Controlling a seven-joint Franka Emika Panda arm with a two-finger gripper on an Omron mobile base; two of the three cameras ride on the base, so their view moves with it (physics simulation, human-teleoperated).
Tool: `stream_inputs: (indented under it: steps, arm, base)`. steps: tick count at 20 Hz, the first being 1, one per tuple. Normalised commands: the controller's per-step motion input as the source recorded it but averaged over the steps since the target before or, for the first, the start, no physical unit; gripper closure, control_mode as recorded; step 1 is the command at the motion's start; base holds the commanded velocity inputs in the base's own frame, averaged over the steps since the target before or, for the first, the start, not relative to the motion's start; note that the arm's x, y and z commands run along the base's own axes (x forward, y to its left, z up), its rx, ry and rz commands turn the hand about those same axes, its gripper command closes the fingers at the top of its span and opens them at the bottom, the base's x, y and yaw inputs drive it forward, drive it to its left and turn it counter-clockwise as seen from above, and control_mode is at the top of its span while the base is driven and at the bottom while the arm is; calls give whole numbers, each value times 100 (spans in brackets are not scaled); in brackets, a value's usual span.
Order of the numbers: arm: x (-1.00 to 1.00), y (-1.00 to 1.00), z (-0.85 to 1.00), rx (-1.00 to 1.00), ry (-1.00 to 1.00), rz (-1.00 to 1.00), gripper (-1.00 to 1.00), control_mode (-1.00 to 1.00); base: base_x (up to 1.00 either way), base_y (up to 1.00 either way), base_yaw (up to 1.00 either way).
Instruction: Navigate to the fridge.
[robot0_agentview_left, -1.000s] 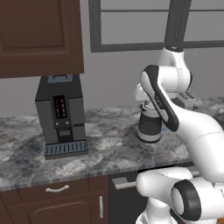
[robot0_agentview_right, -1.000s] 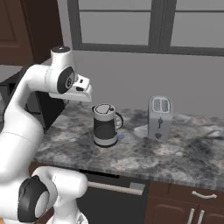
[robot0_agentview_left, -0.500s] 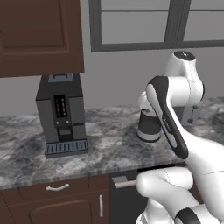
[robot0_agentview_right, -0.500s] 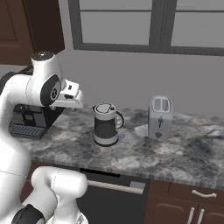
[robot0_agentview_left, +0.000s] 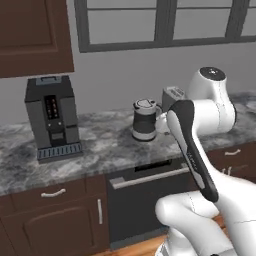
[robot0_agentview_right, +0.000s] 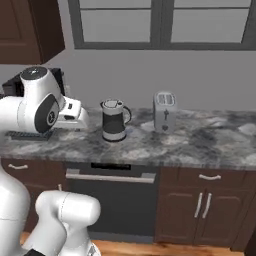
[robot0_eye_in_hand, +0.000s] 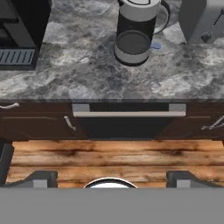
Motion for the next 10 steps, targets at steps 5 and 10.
stream_inputs:
  steps: [5, 10]
  arm:
    - [0, 0, 0, 0, 0, 0, -100, 100]
    - [0, 0, 0, 0, 0, 0, -100, 100]
  base:
    - [-6, -17, -88]
    - [0, -10, -100]
